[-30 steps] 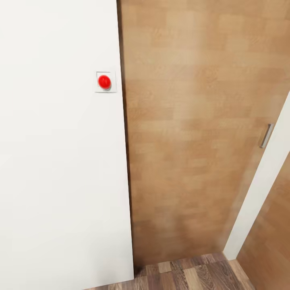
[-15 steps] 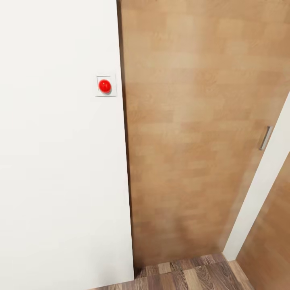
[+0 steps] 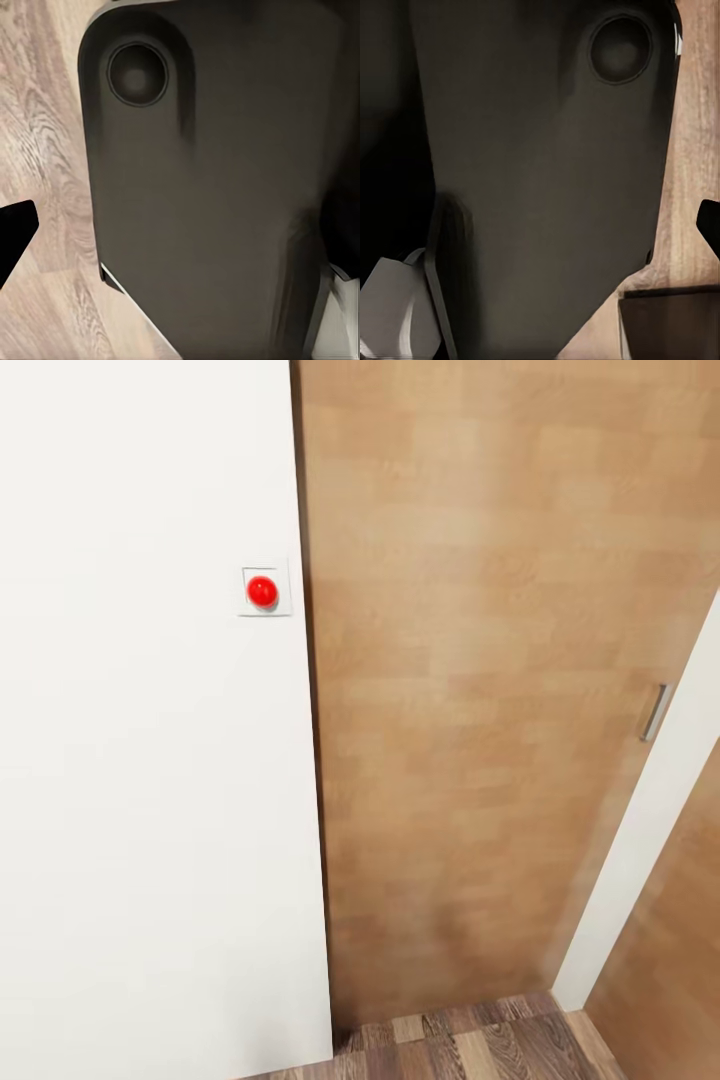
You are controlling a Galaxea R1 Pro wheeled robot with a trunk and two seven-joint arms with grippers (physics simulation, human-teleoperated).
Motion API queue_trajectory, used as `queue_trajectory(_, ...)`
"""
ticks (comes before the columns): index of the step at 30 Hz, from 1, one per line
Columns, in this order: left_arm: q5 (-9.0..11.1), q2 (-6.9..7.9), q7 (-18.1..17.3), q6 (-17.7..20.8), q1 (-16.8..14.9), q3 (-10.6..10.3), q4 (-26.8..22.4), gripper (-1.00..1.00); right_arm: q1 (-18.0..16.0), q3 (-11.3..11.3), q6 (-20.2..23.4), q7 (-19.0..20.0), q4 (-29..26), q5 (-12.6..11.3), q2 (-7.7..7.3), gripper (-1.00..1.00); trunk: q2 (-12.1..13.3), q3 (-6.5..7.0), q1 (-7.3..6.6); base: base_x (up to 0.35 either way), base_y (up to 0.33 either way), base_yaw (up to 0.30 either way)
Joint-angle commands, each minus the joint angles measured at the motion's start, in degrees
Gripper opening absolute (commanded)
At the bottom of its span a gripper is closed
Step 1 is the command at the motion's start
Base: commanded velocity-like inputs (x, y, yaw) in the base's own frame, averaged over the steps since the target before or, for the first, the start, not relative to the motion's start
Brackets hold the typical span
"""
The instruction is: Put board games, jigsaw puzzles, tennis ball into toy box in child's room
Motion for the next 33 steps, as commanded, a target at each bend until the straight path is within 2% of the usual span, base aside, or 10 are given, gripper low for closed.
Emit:
queue_trajectory(1,0.02,0.0,0.02,-0.13,0.02,-0.06,-0.03,1.0,-0.01,0.01,0.0,-0.01,0.0,0.03,0.0,1.0,0.39,0.15,-0.22,0.0,0.0,0.0)
queue_trajectory(7,0.04,0.01,0.02,-0.35,0.0,0.1,-0.04,1.0,-0.01,0.26,-0.07,-0.01,0.0,0.43,-0.09,1.0,2.8,1.23,-1.54,0.0,0.0,0.0)
queue_trajectory(14,0.31,0.08,0.02,-2.49,0.03,0.21,-0.02,1.0,-0.01,0.11,-0.04,-0.01,0.0,0.36,-0.09,1.0,5.61,2.48,-3.08,0.0,0.0,0.0)
queue_trajectory(15,0.31,0.08,0.02,-5.71,0.02,0.19,0.0,1.0,-0.01,0.17,-0.02,-0.01,0.0,0.42,-0.1,1.0,6.01,2.66,-3.3,0.0,0.0,0.004)
queue_trajectory(17,0.31,0.08,0.02,-6.38,0.01,0.16,0.03,1.0,-0.01,0.3,-0.04,-0.01,0.0,0.59,-0.03,1.0,6.81,3.02,-3.74,0.0,0.0,0.015)
queue_trajectory(33,0.31,0.11,0.02,-7.07,0.01,0.12,0.08,1.0,-0.01,-0.06,-0.07,-0.01,0.0,0.02,-0.36,1.0,13.23,5.89,-7.25,0.0,0.0,0.003)
